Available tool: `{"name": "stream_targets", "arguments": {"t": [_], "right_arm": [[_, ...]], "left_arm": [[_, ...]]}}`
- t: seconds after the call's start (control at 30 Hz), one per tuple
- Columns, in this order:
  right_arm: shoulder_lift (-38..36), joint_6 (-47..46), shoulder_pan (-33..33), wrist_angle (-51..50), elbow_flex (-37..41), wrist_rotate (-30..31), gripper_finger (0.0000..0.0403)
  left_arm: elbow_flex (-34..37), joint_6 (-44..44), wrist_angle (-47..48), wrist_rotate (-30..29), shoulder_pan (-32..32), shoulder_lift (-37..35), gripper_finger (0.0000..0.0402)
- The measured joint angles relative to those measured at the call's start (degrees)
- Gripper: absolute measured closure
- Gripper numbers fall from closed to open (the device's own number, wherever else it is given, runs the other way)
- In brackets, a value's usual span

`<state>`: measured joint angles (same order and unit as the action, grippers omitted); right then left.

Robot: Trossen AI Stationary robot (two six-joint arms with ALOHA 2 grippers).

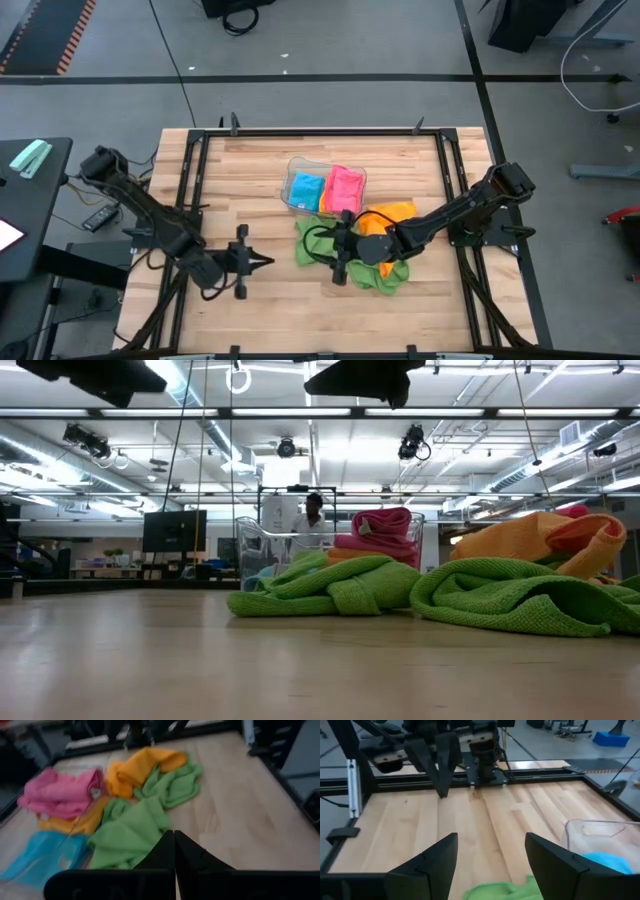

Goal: Fold microfiber towels
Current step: Fold the top green microfiber cloth

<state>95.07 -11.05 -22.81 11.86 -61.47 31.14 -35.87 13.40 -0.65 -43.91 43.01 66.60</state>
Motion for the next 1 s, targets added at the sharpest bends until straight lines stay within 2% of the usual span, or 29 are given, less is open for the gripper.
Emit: {"name": "stream_targets", "arguments": {"t": [0.2,0.4,0.63,0.83,1.0], "right_arm": [[0.6,-4.4,-0.8,-1.2,-0.1,-1.5,0.0162],[4.1,-7.2,-2.8,-0.6,-0.1,-1.0,0.0162],[10.7,-8.8,-3.1,-2.3,-4.4,-1.0,0.0162],[14.8,-7.7,-1.8,-7.4,-10.1,-1.0,0.0162],[15.0,-4.1,0.0,-11.0,-10.4,-0.8,0.0162]], "left_arm": [[7.2,-7.6,-11.9,0.2,1.0,-2.7,0.0398],[15.7,-9.4,-22.1,0.2,-0.7,-8.5,0.0396],[19.5,-8.1,-22.5,0.2,-1.0,-16.8,0.0397],[19.5,-11.3,-22.1,0.2,-1.0,-17.9,0.0395],[19.5,-9.9,-21.8,0.2,-1.2,-17.9,0.0391]]}}
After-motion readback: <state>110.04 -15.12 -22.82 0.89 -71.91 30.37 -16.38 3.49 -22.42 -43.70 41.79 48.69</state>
